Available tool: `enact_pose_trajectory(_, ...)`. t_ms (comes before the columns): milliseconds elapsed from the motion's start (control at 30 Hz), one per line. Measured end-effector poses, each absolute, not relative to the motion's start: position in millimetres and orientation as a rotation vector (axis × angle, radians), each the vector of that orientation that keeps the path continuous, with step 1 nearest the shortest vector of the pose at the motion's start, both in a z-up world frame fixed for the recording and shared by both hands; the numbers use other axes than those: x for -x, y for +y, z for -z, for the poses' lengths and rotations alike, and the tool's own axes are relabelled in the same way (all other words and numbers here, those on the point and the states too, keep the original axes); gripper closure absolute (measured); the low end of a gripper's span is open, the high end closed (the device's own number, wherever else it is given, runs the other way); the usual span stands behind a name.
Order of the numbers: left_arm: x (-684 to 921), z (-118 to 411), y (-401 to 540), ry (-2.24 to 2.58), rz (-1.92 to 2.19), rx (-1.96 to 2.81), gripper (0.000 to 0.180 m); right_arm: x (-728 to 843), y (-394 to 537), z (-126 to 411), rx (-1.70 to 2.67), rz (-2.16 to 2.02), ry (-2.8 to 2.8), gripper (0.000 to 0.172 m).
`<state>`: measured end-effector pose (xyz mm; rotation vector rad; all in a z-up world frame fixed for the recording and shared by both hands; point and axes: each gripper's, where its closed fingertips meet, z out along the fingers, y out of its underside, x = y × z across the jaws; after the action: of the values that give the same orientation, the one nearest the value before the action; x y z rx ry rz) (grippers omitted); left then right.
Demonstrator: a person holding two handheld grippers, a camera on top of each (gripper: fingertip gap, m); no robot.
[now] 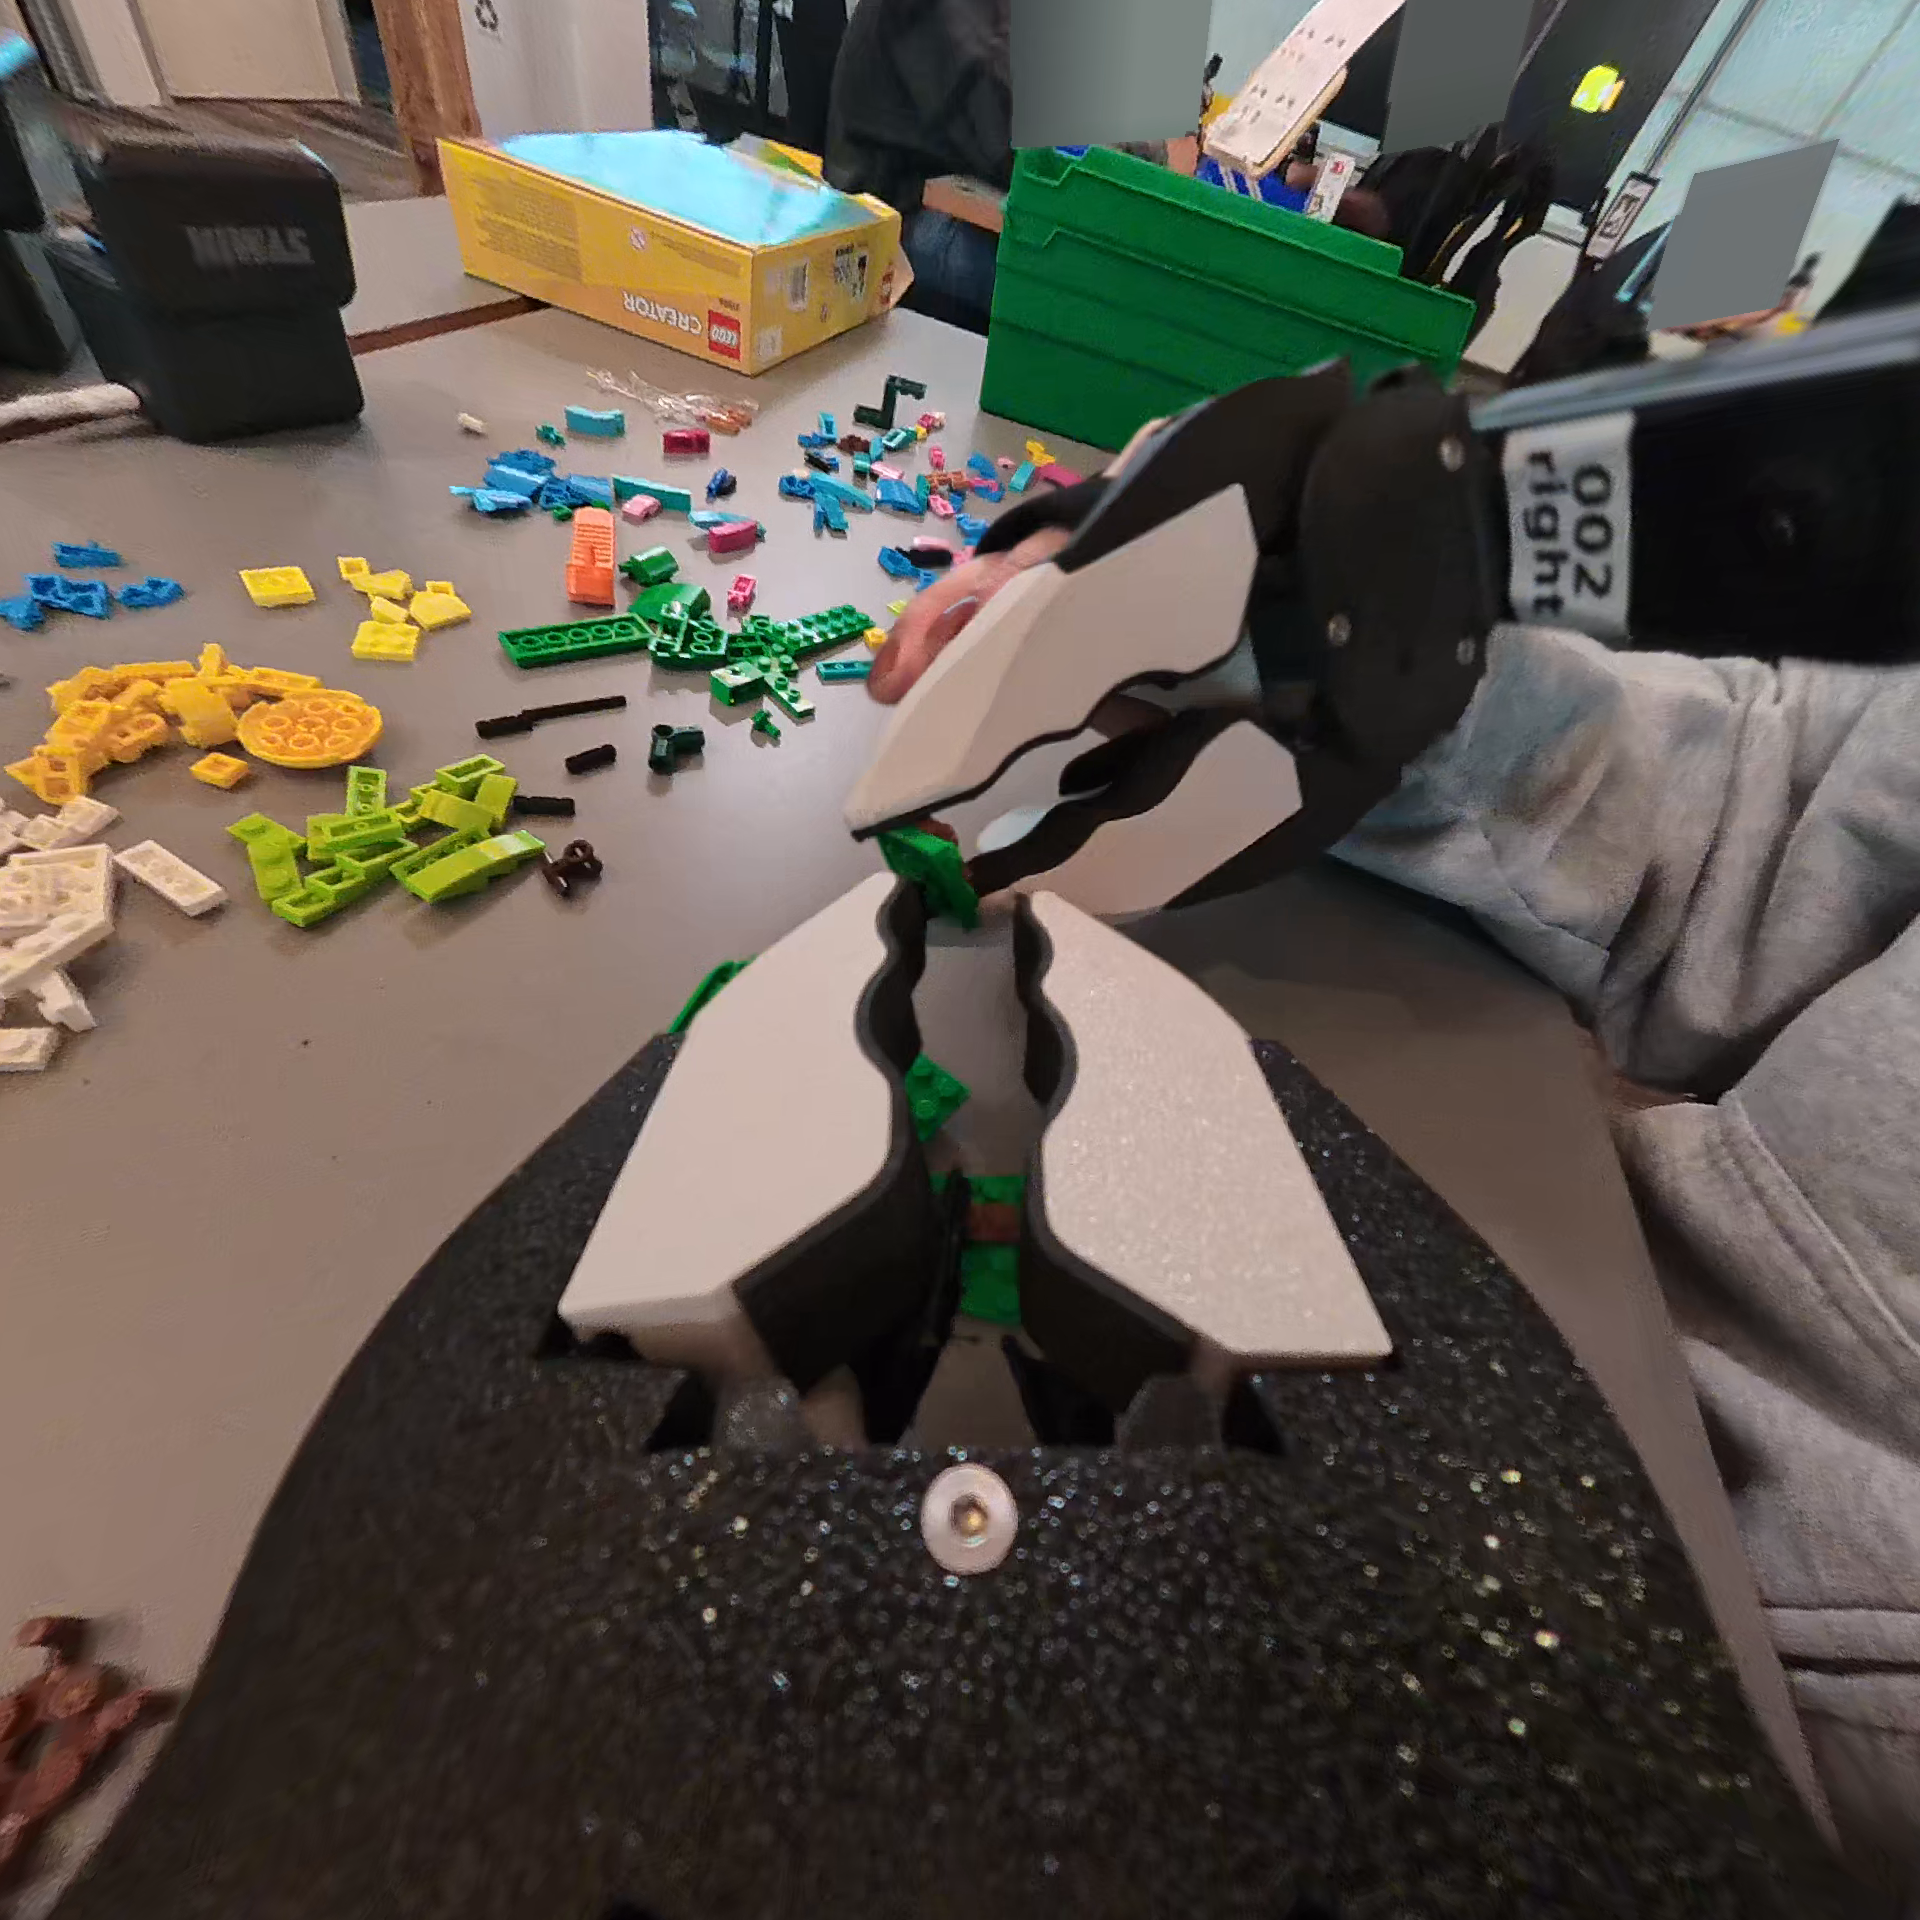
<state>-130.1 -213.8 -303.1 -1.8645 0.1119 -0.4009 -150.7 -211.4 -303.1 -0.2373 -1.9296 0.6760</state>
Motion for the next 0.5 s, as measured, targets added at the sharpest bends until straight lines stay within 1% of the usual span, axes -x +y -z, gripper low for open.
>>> enact_pose_trajectory(33,131,302,-214,0.120,0.370,1.860,0.162,152,-212,299,0.189,-0.631,-1.881,0.156)
enact_pose_trajectory(133,132,297,-213,0.155,0.273,1.831,0.163,153,-212,293,0.115,-0.555,-1.804,0.156)
enact_pose_trajectory(233,134,294,-213,0.159,0.249,1.814,0.165,153,-211,288,0.085,-0.525,-1.755,0.156)
enact_pose_trajectory(333,135,290,-213,0.167,0.222,1.785,0.171,153,-211,283,0.044,-0.484,-1.709,0.156)
enact_pose_trajectory(500,136,290,-213,0.220,0.126,1.776,0.175,154,-210,283,-0.027,-0.386,-1.650,0.156)
